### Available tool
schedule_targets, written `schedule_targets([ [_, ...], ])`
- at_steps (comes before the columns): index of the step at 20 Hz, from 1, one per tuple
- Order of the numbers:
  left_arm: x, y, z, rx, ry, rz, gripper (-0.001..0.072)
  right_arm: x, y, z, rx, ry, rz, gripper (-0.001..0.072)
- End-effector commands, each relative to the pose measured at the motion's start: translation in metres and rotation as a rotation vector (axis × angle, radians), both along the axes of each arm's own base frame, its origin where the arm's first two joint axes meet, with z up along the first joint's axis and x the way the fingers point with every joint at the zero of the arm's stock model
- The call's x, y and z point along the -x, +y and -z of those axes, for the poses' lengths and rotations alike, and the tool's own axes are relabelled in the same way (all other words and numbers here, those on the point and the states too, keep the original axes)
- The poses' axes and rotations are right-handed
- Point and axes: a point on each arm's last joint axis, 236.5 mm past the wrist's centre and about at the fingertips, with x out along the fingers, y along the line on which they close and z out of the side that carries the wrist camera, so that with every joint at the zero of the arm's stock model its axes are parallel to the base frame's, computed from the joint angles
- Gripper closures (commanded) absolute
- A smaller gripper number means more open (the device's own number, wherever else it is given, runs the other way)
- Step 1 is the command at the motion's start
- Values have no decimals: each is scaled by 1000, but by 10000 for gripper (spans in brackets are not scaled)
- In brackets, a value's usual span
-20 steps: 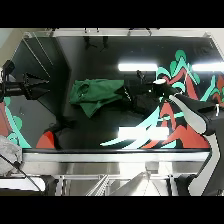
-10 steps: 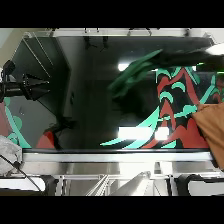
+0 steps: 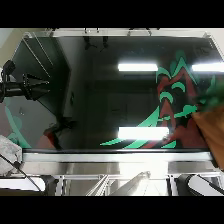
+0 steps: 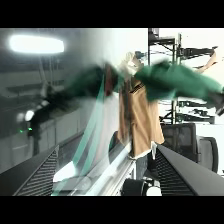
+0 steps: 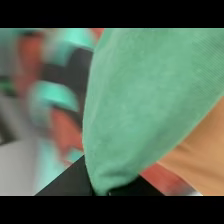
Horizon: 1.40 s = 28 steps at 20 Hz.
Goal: Fold the shirts.
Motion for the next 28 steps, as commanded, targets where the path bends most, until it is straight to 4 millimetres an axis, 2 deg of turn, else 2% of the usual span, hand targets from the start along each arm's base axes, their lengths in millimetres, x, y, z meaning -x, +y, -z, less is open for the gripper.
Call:
schedule_targets([
  [1, 2, -8, 0, 2, 2, 22, 77, 112, -40, 49, -4, 329, 224, 690],
  [3, 5, -19, -1, 6, 4, 55, 77, 141, -39, 77, -44, 374, 289, 690],
  [7, 8, -44, -1, 5, 1, 118, 77, 181, -15, 139, -162, 466, 346, 688],
  [10, 11, -61, -1, 5, 1, 160, 77, 198, -1, 158, -227, 513, 366, 679],
  [11, 12, -65, -1, 6, 1, 170, 77, 199, -1, 158, -230, 514, 370, 536],
  [12, 12, -69, -1, 6, 1, 179, 77, 199, -1, 158, -231, 515, 369, 169],
  [13, 13, -71, -1, 6, 2, 187, 77, 198, -2, 156, -228, 506, 370, 8],
  [14, 14, -74, -1, 7, 1, 193, 77, 194, -5, 152, -215, 490, 368, 9],
  [15, 14, -76, -2, 9, 0, 196, 77, 185, -10, 142, -195, 446, 353, 9],
  [16, 13, -76, -4, 15, -5, 194, 77, 168, -13, 128, -177, 360, 333, 9],
  [18, 9, -79, -17, 69, -27, 182, 77, 107, -7, 88, -162, 65, 244, 9],
  [20, 7, -83, -39, 141, -65, 185, 77, 36, 21, 25, -208, -318, 92, 9],
  [21, 5, -84, -54, 172, -98, 194, 118, 10, 42, -8, -255, -483, 0, 9],
  [22, 4, -84, -69, 188, -135, 207, 428, -9, 65, -34, -290, -598, -100, 8],
  [23, 2, -84, -83, 189, -177, 218, 707, -20, 87, -49, -308, -660, -187, 9],
  [24, -1, -82, -95, 178, -195, 218, 708, -28, 110, -55, -323, -682, -271, 9],
  [26, -6, -81, -116, 141, -254, 219, 709, -39, 161, -53, -348, -666, -439, 11],
  [27, -3, -81, -122, 113, -277, 226, 708, -42, 187, -49, -373, -652, -518, 48],
  [28, 3, -82, -126, 79, -288, 233, 709, -45, 216, -43, -407, -632, -588, 318],
])
